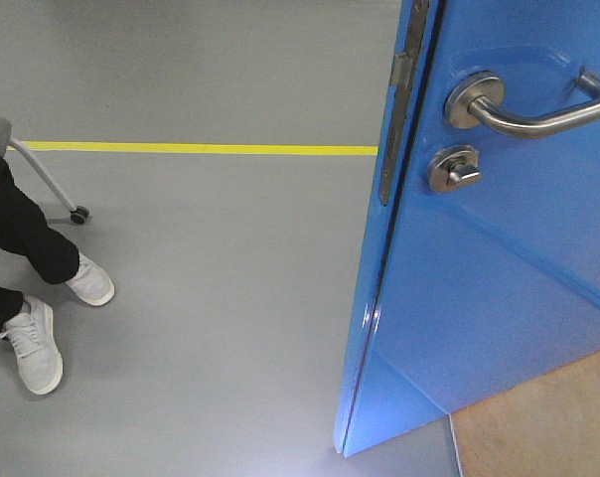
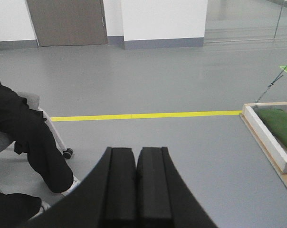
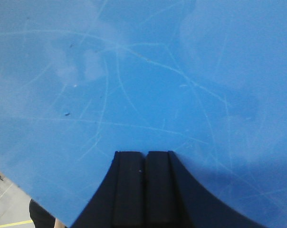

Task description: Move to blue door and open it

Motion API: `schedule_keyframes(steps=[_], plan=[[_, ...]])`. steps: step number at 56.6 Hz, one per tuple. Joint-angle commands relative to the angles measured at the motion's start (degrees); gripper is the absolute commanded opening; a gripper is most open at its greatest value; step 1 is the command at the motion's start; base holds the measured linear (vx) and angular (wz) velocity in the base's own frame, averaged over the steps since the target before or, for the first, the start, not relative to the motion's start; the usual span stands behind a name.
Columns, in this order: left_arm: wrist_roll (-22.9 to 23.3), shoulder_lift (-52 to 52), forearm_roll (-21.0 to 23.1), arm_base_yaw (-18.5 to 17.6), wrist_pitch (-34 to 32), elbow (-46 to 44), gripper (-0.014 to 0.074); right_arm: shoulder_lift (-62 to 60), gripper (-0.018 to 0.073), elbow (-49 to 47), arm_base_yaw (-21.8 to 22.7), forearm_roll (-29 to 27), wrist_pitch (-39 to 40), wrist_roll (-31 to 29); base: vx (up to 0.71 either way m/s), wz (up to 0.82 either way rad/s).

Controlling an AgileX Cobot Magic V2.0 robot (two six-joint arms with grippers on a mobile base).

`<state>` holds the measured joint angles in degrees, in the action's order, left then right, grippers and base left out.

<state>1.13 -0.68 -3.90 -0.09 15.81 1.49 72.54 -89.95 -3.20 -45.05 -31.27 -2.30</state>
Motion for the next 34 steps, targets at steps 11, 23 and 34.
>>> schedule_keyframes(steps=[11,23,34], plan=[[0.39,-0.74,0.16,-0.37,-4.84,-1.49,0.0073,-0.29,0.0012,-1.48,-0.03,-1.30,3.81,-0.37,0.18,0.13],[0.39,-0.74,0.16,-0.37,-4.84,-1.49,0.0073,-0.29,0.0012,-1.48,-0.03,-1.30,3.81,-0.37,0.21,0.11],[0.39,-0.74,0.16,-0.37,-4.84,-1.49,0.0073,-0.29,0.0012,-1.48,-0.03,-1.30,3.81,-0.37,0.24,0.08]])
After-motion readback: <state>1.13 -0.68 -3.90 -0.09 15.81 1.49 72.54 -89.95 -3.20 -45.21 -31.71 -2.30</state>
